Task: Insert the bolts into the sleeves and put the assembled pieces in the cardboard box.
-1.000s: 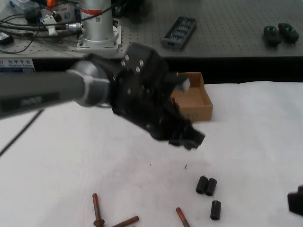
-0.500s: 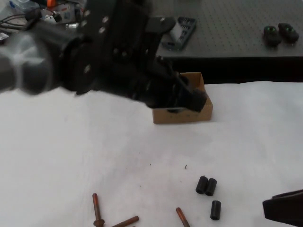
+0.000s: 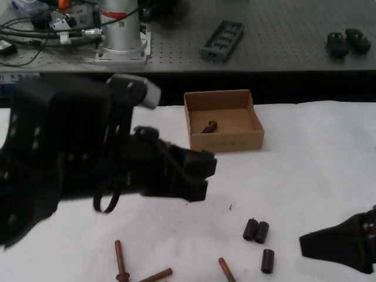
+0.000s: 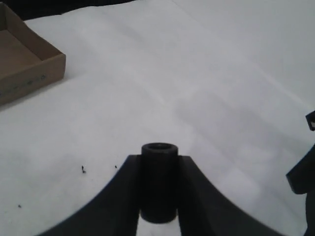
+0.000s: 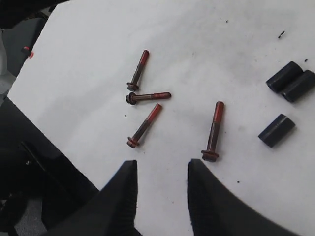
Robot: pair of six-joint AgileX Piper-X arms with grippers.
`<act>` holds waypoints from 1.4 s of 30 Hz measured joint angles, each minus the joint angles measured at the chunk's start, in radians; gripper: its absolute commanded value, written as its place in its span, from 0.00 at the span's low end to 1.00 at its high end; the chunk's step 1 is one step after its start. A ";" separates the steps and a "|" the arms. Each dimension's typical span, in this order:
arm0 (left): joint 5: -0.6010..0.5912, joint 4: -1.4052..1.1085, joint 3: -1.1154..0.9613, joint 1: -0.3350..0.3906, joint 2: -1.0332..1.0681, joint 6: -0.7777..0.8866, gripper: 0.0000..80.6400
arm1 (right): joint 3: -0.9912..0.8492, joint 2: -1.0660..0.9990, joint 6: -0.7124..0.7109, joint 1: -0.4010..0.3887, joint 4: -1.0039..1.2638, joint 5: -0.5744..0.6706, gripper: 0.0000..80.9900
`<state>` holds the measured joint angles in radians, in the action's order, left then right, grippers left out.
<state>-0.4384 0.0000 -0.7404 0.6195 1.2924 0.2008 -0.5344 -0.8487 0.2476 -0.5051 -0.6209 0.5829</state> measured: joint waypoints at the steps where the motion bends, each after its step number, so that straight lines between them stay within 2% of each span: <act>1: 0.014 -0.041 0.043 0.000 -0.021 0.030 0.09 | 0.000 -0.018 0.003 -0.011 0.004 0.000 0.33; 7: 0.040 -0.089 0.145 0.000 -0.071 0.077 0.09 | 0.000 -0.177 0.047 -0.150 0.087 0.000 0.33; 15: 0.115 -0.098 0.220 0.000 -0.133 0.092 0.09 | -0.003 -0.268 0.093 -0.233 0.130 -0.037 0.30; 20: 0.144 -0.145 0.286 0.000 -0.173 0.133 0.09 | -0.005 -0.319 0.095 -0.240 0.132 -0.056 0.21; 30: 0.151 -0.187 0.352 0.000 -0.207 0.209 0.09 | -0.006 -0.408 0.095 -0.240 0.133 -0.110 0.21; 32: 0.151 -0.193 0.352 0.000 -0.207 0.211 0.09 | -0.006 -0.425 0.095 -0.242 0.135 -0.131 0.22; 36: 0.154 -0.193 0.352 0.000 -0.210 0.211 0.09 | -0.008 -0.448 0.095 -0.241 0.141 -0.154 0.32; 42: 0.160 -0.193 0.352 0.000 -0.210 0.211 0.09 | -0.077 -0.551 0.052 -0.241 0.113 -0.225 0.32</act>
<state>-0.2780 -0.1925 -0.3880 0.6195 1.0825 0.4119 -0.6111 -1.4002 0.2993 -0.7460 -0.5080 0.3579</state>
